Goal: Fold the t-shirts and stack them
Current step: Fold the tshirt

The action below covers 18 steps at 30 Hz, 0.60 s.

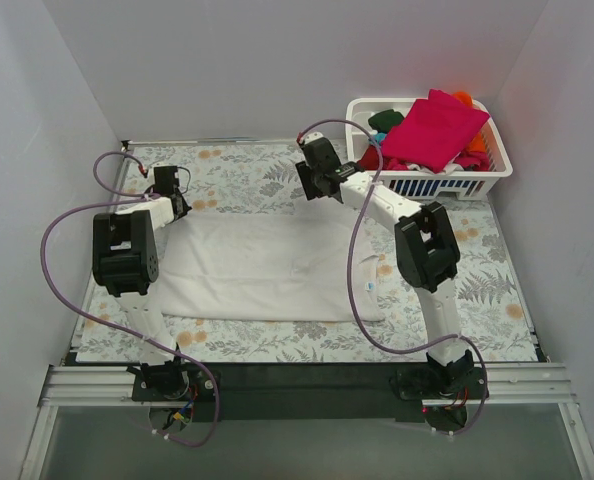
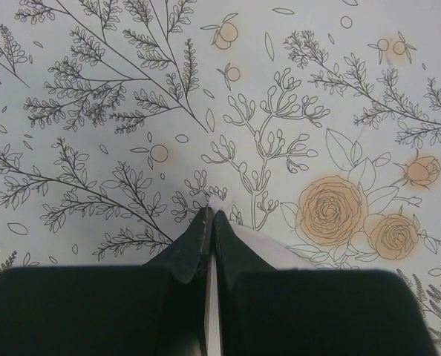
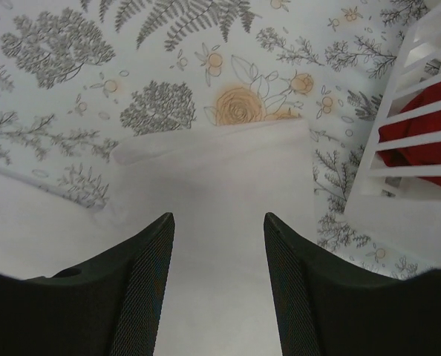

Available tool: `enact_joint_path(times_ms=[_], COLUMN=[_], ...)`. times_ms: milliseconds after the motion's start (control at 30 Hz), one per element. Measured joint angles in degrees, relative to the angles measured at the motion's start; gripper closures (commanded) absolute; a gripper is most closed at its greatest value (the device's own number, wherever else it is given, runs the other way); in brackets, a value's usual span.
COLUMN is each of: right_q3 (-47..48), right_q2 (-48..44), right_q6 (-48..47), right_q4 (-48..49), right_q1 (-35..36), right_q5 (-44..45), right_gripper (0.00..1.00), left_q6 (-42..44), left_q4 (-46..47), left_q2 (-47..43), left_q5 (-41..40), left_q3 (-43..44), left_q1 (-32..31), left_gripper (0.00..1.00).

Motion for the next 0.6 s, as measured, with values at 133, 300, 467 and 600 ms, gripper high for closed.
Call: enact_joint_path(times_ms=[133, 300, 467, 600], right_q3=[7.04, 13.31, 16.55, 18.73], right_q2=[6.34, 11.65, 14.86, 16.79], right_q6=[-0.72, -1.38, -1.55, -1.68], right_q4=[-1.64, -2.16, -2.71, -2.95], right_q1=[-2.64, -4.79, -5.62, -5.81], right_q5=[-0.33, -0.83, -1.75, -2.62], right_gripper=[0.52, 0.51, 0.50, 0.49], left_q6=[0.17, 0.42, 0.61, 0.79], left_q4=[0.20, 0.26, 0.26, 0.24], left_q2=[-0.22, -0.61, -0.72, -0.79], left_q5=[0.24, 0.22, 0.20, 0.17], left_q3=[-0.35, -0.90, -1.03, -1.14], left_q1=[0.44, 1.20, 2.62, 3.48], left_gripper=[1.00, 1.00, 1.00, 1.00])
